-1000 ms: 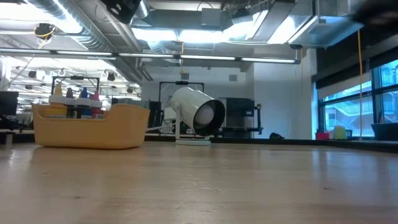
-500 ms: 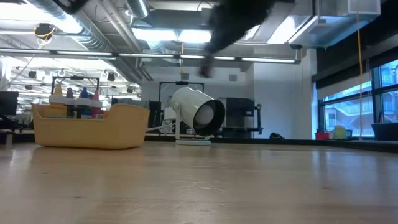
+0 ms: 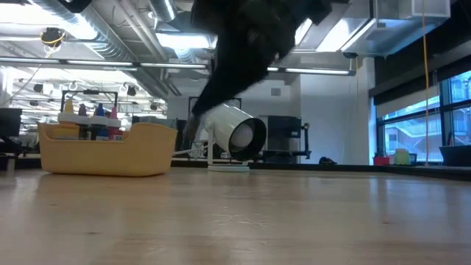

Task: Pick & Place food coloring
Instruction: Put the small brown food coloring bottle into the bin

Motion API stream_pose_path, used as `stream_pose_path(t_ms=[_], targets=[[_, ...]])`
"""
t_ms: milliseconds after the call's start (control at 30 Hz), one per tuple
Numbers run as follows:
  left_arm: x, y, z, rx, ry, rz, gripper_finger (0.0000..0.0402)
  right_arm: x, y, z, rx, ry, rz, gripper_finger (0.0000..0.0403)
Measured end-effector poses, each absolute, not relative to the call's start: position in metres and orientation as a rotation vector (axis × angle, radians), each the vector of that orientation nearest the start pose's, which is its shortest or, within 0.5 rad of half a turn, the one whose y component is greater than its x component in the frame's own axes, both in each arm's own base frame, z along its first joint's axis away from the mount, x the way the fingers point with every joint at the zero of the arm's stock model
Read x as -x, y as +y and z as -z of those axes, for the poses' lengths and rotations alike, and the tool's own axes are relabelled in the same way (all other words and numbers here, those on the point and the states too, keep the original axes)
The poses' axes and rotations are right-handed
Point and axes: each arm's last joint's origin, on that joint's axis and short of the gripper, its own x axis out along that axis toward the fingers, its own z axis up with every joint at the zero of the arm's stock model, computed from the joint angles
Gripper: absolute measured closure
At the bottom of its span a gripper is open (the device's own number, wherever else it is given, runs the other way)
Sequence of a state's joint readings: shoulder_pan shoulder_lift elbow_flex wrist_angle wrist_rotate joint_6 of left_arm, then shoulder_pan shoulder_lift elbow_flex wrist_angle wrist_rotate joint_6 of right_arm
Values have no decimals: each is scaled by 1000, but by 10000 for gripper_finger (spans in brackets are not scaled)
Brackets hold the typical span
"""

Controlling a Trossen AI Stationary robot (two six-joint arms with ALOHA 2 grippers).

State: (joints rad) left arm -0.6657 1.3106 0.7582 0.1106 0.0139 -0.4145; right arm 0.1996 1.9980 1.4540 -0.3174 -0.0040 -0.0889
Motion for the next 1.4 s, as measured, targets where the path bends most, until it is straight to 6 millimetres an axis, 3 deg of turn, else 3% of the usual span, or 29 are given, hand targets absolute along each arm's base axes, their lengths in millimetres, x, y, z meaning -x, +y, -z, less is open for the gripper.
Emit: stream_pose_path(t_ms=[267, 433, 667, 1000, 1267, 1400], targets=[[-222, -170, -239, 215, 548, 563, 307, -432, 87, -161, 163, 924, -224, 342], [-225, -166, -239, 198, 541, 554, 304, -432, 88, -149, 161, 958, -223, 342], [-228, -161, -239, 201, 542, 533, 303, -431, 88, -149, 149, 971, -215, 336], [-228, -161, -239, 201, 543, 534, 302, -431, 88, -148, 151, 973, -215, 252], [-228, -161, -239, 201, 543, 533, 302, -426, 87, -152, 166, 1006, -221, 243], [-228, -161, -238, 193, 548, 532, 305, -416, 85, -154, 167, 1105, -216, 242]])
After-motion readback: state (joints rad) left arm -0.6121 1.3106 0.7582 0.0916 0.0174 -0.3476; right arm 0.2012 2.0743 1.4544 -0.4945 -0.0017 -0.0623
